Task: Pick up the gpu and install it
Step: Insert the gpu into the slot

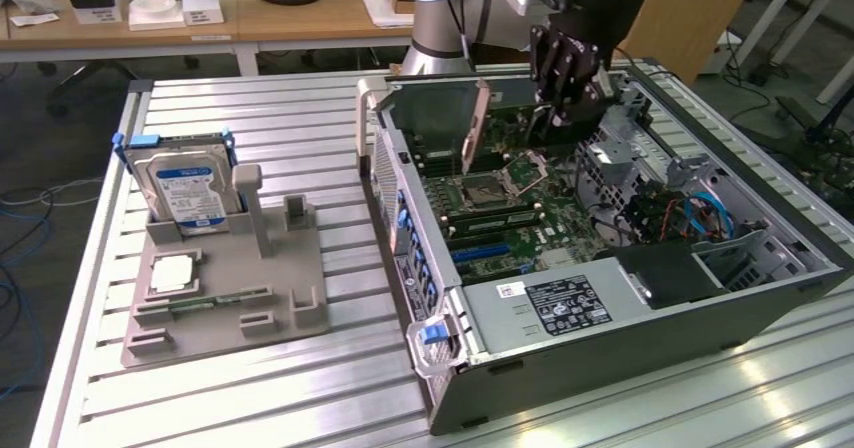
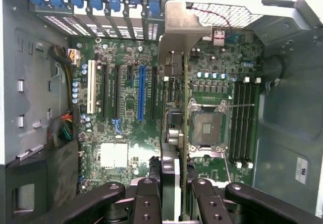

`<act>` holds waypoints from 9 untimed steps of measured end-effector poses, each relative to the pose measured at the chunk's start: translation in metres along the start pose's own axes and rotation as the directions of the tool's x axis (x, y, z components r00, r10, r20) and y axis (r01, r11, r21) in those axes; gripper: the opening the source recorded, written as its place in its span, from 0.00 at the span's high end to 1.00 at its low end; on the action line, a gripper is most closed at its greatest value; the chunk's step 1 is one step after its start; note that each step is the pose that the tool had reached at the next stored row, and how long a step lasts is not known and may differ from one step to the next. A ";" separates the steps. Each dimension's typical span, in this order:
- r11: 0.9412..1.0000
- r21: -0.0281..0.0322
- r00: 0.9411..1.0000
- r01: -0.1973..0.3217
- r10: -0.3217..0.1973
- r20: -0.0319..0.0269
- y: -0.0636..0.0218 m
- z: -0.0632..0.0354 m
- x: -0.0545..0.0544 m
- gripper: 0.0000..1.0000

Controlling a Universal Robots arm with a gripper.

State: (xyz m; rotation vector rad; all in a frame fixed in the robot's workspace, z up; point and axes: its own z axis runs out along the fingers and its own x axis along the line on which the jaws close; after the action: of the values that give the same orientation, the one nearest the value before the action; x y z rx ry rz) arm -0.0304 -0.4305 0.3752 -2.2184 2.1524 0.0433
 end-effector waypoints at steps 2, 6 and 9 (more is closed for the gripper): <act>1.000 0.000 1.000 0.000 0.000 0.000 0.0006 0.0019 0.005 0.72; 1.000 0.001 1.000 -0.008 0.008 0.000 0.0061 0.0072 0.007 0.72; 1.000 0.002 1.000 -0.031 0.031 -0.001 0.0070 0.0112 0.007 0.72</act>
State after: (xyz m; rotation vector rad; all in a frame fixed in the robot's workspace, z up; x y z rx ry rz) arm -0.0369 -0.4370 0.3635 -2.1847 2.1859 0.0416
